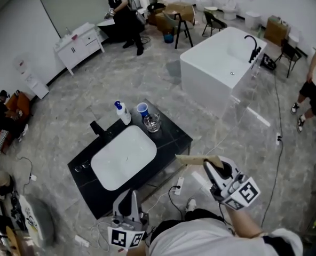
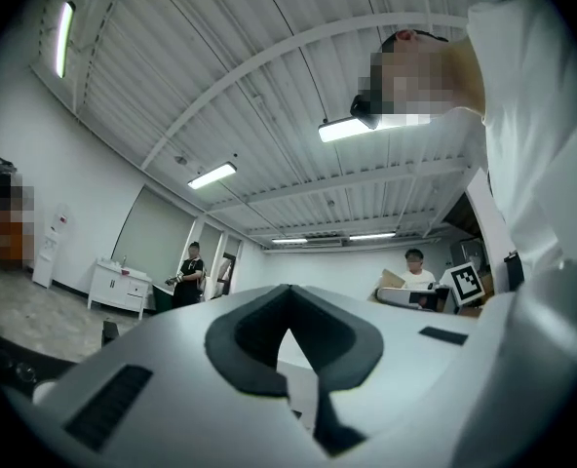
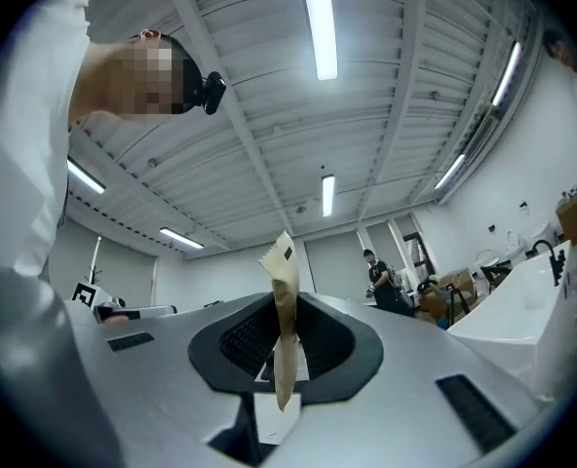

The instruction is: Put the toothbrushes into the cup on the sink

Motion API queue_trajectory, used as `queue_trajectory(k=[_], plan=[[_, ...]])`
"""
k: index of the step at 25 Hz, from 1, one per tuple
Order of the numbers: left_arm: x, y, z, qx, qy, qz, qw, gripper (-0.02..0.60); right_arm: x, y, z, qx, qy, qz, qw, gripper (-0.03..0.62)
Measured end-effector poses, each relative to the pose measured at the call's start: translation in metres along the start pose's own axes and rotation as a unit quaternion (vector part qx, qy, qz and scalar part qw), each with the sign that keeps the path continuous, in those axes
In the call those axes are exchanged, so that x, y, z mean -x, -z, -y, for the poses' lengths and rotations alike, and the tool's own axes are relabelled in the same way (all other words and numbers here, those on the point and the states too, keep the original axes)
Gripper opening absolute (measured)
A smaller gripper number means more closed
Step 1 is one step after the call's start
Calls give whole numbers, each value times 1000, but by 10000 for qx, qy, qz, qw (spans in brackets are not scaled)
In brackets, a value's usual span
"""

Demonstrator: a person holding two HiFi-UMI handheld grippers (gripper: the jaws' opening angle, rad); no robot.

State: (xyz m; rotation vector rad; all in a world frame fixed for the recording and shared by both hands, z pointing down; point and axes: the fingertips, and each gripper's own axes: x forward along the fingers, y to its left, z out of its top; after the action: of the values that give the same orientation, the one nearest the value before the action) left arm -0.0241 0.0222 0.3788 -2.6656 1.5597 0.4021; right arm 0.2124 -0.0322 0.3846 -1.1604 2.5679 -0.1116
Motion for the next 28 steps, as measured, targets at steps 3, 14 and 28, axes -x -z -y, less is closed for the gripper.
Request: queue_trajectory(k=[3, 14, 28], plan=[[-15, -4, 2, -95, -173, 32, 9998, -2, -10, 0, 14, -78, -179, -90, 9998, 72], [-20, 7, -24, -99, -689, 38, 9976, -2, -46, 15, 26, -155, -569, -356, 9976, 72], [-10, 2, -108, 1, -496, 30, 9988, -2, -121, 33, -11, -12, -402, -341, 9986, 72]])
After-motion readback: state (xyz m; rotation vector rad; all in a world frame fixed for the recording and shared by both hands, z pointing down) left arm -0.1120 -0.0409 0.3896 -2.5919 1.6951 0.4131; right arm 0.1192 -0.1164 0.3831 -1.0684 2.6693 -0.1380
